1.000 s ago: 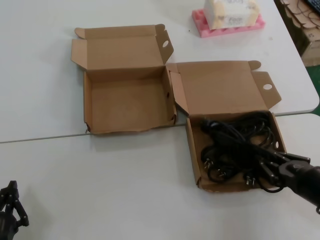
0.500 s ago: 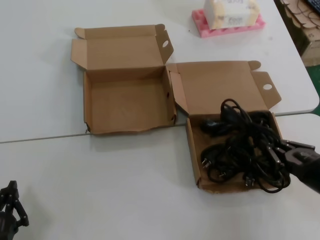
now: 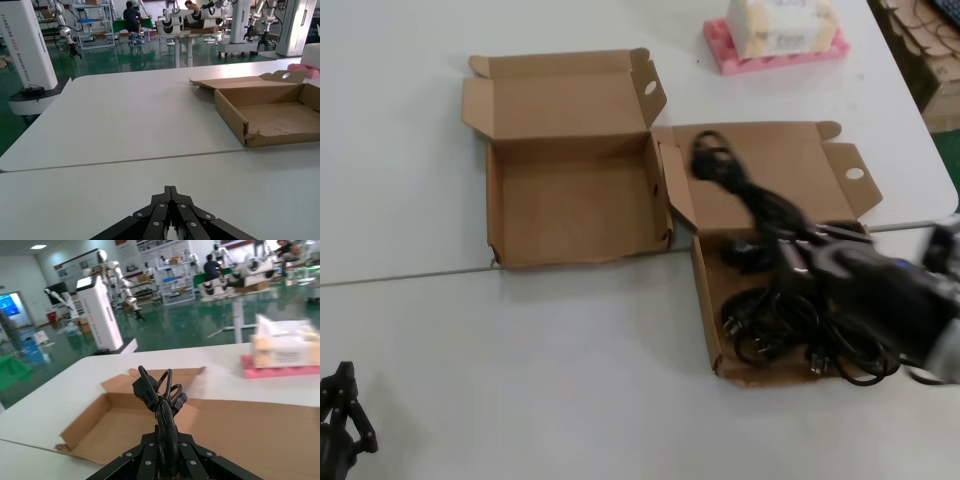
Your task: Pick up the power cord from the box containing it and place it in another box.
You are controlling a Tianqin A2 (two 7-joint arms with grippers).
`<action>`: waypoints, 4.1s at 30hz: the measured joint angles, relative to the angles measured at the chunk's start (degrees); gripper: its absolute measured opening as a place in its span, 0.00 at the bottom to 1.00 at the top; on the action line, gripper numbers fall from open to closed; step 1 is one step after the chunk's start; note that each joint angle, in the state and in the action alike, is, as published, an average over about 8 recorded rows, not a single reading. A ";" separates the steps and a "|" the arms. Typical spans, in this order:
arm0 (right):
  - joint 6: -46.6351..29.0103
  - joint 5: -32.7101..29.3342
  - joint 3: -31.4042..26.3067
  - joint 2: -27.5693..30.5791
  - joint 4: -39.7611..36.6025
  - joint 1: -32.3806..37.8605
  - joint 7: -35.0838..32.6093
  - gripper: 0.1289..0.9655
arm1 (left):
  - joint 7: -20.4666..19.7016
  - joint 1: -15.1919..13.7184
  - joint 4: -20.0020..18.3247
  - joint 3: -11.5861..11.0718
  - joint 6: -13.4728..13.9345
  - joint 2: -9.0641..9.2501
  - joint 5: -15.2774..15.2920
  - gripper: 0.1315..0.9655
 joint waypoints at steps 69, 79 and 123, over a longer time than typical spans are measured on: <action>20.71 21.13 -31.59 -4.71 -13.79 22.95 0.00 0.84 | 0.00 0.00 0.00 0.00 0.00 0.00 0.00 0.04; 20.39 21.56 -20.71 -2.76 3.85 17.79 0.00 0.93 | 0.00 0.00 0.00 0.00 0.00 0.00 0.00 0.04; 31.02 16.05 -14.95 -4.70 5.77 -3.03 0.00 1.00 | 0.00 0.00 0.00 0.00 0.00 0.00 -0.01 0.76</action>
